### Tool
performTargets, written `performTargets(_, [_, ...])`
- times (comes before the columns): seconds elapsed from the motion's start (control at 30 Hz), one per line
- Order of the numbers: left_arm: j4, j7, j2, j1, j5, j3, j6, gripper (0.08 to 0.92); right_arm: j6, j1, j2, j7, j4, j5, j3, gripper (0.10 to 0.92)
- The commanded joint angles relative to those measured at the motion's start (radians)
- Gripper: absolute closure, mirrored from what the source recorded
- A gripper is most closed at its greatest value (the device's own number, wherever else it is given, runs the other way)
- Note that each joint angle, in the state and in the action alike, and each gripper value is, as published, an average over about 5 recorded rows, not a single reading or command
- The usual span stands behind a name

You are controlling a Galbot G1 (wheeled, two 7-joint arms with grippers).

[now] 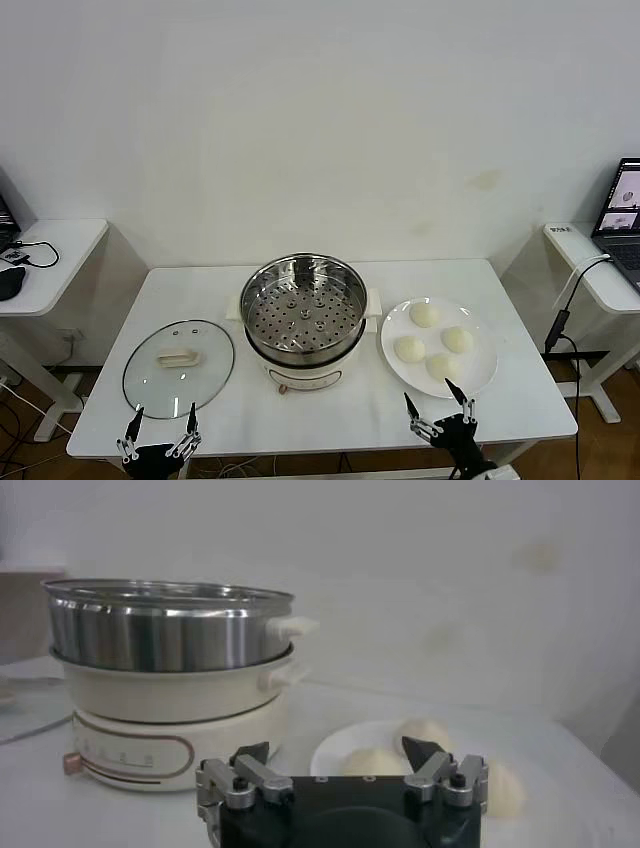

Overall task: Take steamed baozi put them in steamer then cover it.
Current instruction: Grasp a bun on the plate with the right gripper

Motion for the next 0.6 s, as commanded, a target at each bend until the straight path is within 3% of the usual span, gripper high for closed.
performTargets(0.03, [-0.029, -0.015, 0.004, 0.003, 0.034, 0.009, 0.109, 0.177, -0.077, 0.091, -0.089, 0.034, -0.006, -0.203, 0.089, 0.203])
performTargets(0.17, [-0.024, -0.018, 0.003, -0.005, 0.058, 0.000, 0.107, 0.177, -0.134, 0.181, -0.200, 0.005, -0.038, -0.316, 0.131, 0.203])
performTargets(0.37, [-0.035, 0.040, 0.006, -0.001, 0.102, -0.018, 0.107, 0.177, -0.245, 0.350, -0.407, -0.158, -0.121, -0.418, 0.120, 0.203])
performTargets(0.6, [-0.042, 0.052, 0.001, 0.008, 0.149, -0.011, 0.091, 0.177, -0.250, 0.721, -0.652, -0.403, -0.282, -0.416, -0.139, 0.203])
